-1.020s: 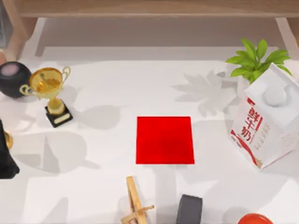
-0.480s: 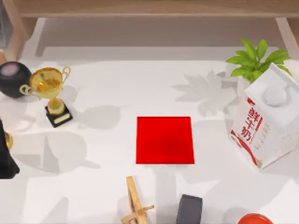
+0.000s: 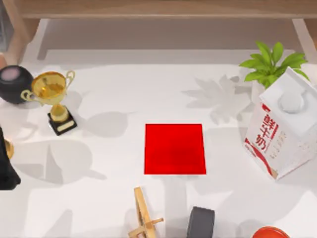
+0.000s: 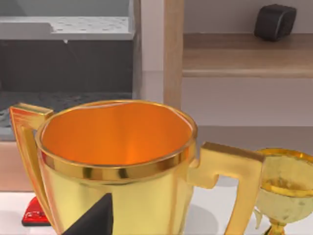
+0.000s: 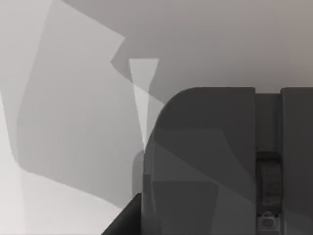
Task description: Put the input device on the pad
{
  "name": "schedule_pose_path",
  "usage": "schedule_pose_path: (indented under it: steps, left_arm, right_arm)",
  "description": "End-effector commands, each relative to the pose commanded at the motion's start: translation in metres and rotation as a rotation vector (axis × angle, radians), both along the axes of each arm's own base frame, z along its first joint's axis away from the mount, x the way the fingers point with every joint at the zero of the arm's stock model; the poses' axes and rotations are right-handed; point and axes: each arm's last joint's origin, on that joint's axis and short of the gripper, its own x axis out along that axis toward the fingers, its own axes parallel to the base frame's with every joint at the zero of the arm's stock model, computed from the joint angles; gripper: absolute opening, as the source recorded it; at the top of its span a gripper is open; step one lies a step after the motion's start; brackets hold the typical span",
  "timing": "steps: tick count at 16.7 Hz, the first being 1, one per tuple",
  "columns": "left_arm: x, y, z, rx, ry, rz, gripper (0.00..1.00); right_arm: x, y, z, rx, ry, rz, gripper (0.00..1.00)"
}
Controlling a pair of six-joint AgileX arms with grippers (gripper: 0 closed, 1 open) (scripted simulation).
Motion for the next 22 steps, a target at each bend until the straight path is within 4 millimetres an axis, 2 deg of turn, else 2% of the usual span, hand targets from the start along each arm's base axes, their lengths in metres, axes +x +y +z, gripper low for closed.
schedule_pose_path:
  steps: [2,14,19,22]
  left_arm:
    - [0.000,0.000,0.000,0.000,0.000,0.000,1.00]
    - [0.000,0.000,0.000,0.000,0.000,0.000,1.00]
    - [0.000,0.000,0.000,0.000,0.000,0.000,1.00]
    - [0.000,0.000,0.000,0.000,0.000,0.000,1.00]
  right_arm:
    - [0.001,-0.001,0.009,0.000,0.000,-0.005,0.00]
    - [0.000,0.000,0.097,0.001,0.003,-0.001,0.00]
    - [0.000,0.000,0.097,0.001,0.005,-0.002,0.00]
    - [0.003,0.006,0.108,0.003,-0.024,-0.040,0.00]
